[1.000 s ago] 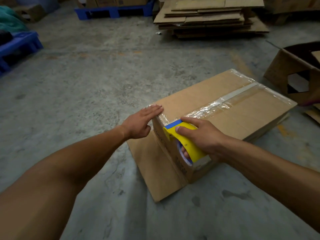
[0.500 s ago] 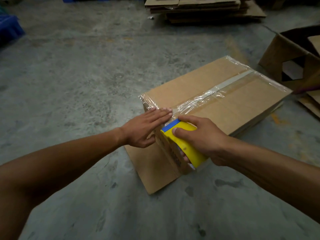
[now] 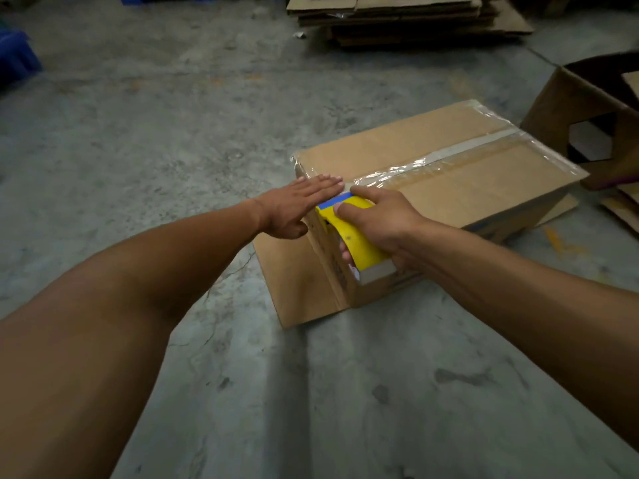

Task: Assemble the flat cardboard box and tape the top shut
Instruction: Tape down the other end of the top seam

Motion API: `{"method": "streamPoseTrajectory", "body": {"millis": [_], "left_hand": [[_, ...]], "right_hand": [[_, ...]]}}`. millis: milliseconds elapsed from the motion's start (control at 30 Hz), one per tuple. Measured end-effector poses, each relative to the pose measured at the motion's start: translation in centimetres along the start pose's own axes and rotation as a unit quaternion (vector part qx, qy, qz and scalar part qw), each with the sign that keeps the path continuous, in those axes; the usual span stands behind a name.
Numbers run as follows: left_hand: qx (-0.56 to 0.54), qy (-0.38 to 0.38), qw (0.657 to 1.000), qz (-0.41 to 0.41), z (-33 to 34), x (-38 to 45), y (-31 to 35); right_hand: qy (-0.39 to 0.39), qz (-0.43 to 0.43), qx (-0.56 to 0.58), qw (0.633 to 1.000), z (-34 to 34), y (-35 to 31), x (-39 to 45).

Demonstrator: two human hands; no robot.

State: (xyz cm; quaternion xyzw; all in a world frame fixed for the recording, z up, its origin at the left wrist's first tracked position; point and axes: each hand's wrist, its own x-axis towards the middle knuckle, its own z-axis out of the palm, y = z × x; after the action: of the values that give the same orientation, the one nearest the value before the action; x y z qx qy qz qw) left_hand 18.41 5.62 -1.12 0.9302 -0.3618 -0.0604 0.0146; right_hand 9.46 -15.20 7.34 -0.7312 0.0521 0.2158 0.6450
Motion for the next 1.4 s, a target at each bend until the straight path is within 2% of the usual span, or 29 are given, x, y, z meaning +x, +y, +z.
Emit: {"method": "streamPoseTrajectory", "body": {"millis": [267,500,567,633,700,833,967,1100,1400], "left_hand": [[-0.014,-0.009,1.000,-0.021,0.0,-0.2,0.5],[-0.008,-0.006,0.998,-0.059,-0.3,-0.2,2.2],[0.006,0.042,0.999,-0.033,-0.5,-0.7,3.3],[-0.019,0.088,0.995,0.030,-0.3,-1.6,4.8],[-0.057,0.088,0.992,0.069,0.5,-2.4,6.3],[-0.106,0.055,0.993,-0.006,1.0,-2.0,7.0],[-0.108,0.016,0.991,-0.080,0.0,0.2,5.9],[-0.069,0.032,0.994,-0.085,0.5,0.5,5.7],[-0.107,0.076,0.987,-0.096,1.1,0.4,6.3]], "right_hand": [[0.000,0.041,0.019,0.999,-3.3,3.4,-7.9],[0.020,0.049,0.041,0.998,-2.9,5.4,-8.1],[0.033,0.038,0.035,0.998,-2.5,6.2,-8.1],[0.039,0.026,0.023,0.999,-2.4,6.8,-7.9],[0.045,0.018,0.010,0.999,-2.4,7.2,-7.7],[0.057,0.000,0.000,0.998,-2.1,7.3,-6.2],[0.069,-0.012,0.010,0.997,-1.6,6.4,-4.0],[0.058,-0.007,0.034,0.998,-1.8,5.7,-3.9],[0.049,0.029,0.046,0.997,-2.8,6.4,-7.8]]}}
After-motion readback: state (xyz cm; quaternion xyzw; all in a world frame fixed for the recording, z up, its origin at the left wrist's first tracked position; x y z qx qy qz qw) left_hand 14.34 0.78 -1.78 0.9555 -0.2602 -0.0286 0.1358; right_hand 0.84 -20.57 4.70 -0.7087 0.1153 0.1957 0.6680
